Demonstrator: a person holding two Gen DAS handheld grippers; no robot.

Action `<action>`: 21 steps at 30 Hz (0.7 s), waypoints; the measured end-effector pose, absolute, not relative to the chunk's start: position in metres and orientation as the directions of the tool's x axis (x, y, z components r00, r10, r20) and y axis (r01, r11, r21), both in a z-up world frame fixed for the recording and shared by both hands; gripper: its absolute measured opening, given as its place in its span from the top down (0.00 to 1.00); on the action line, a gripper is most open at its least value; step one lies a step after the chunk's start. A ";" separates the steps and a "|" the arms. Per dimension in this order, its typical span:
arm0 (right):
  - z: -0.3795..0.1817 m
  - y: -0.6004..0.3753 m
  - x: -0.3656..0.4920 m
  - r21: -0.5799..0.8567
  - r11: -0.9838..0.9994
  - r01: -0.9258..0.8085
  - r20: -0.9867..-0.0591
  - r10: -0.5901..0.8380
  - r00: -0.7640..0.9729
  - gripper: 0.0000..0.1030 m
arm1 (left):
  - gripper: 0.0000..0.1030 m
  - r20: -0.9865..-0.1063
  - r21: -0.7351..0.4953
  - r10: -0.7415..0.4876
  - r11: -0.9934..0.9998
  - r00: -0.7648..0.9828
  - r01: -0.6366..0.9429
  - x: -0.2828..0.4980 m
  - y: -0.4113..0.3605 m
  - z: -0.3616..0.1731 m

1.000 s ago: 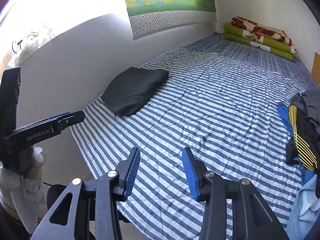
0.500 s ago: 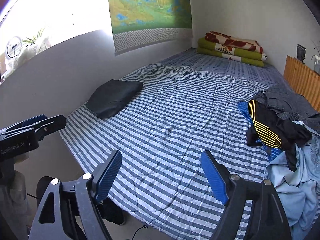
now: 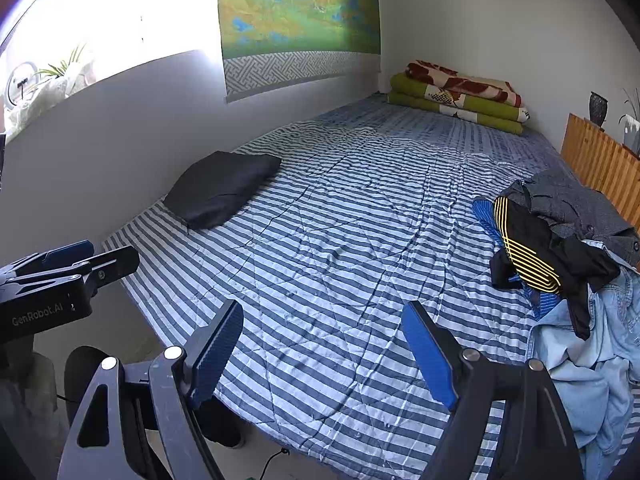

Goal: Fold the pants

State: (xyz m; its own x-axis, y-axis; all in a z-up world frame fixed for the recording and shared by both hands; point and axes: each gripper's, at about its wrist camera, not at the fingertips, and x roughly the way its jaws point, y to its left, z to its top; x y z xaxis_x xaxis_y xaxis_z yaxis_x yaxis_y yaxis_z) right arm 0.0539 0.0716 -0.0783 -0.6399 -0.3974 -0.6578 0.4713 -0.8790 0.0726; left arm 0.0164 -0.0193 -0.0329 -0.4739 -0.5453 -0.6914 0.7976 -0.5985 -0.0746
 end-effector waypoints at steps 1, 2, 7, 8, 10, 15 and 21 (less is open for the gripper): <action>-0.079 0.071 0.053 0.073 -0.877 0.474 -0.659 -0.399 -0.638 0.24 | 0.13 -0.695 -0.075 -0.546 -0.592 -0.468 0.803 0.018 -0.021 -0.034; -0.079 0.070 0.053 0.071 -0.876 0.477 -0.660 -0.399 -0.636 0.24 | 0.13 -0.699 -0.074 -0.547 -0.585 -0.460 0.808 0.019 -0.023 -0.035; -0.079 0.069 0.052 0.063 -0.870 0.489 -0.658 -0.405 -0.635 0.24 | 0.13 -0.707 -0.061 -0.557 -0.567 -0.437 0.821 0.020 -0.027 -0.037; -0.079 0.070 0.051 0.063 -0.871 0.488 -0.657 -0.404 -0.637 0.24 | 0.13 -0.706 -0.060 -0.559 -0.566 -0.436 0.823 0.019 -0.028 -0.037; -0.078 0.072 0.050 0.062 -0.873 0.484 -0.655 -0.402 -0.640 0.24 | 0.13 -0.705 -0.062 -0.558 -0.565 -0.437 0.823 0.017 -0.030 -0.037; -0.075 0.078 0.045 0.048 -0.886 0.461 -0.650 -0.378 -0.659 0.24 | 0.13 -0.709 -0.062 -0.552 -0.573 -0.440 0.817 0.012 -0.033 -0.040; -0.076 0.085 0.040 0.053 -0.897 0.440 -0.654 -0.364 -0.663 0.24 | 0.13 -0.699 -0.056 -0.556 -0.584 -0.450 0.810 0.006 -0.034 -0.039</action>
State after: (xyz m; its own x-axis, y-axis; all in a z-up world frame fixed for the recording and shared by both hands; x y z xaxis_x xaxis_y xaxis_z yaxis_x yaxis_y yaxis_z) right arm 0.0397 0.0853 -0.0759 -0.6631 -0.3641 -0.6540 0.4397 -0.8966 0.0533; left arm 0.0060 -0.0344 -0.0386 -0.4496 -0.5560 -0.6991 0.8098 -0.5840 -0.0564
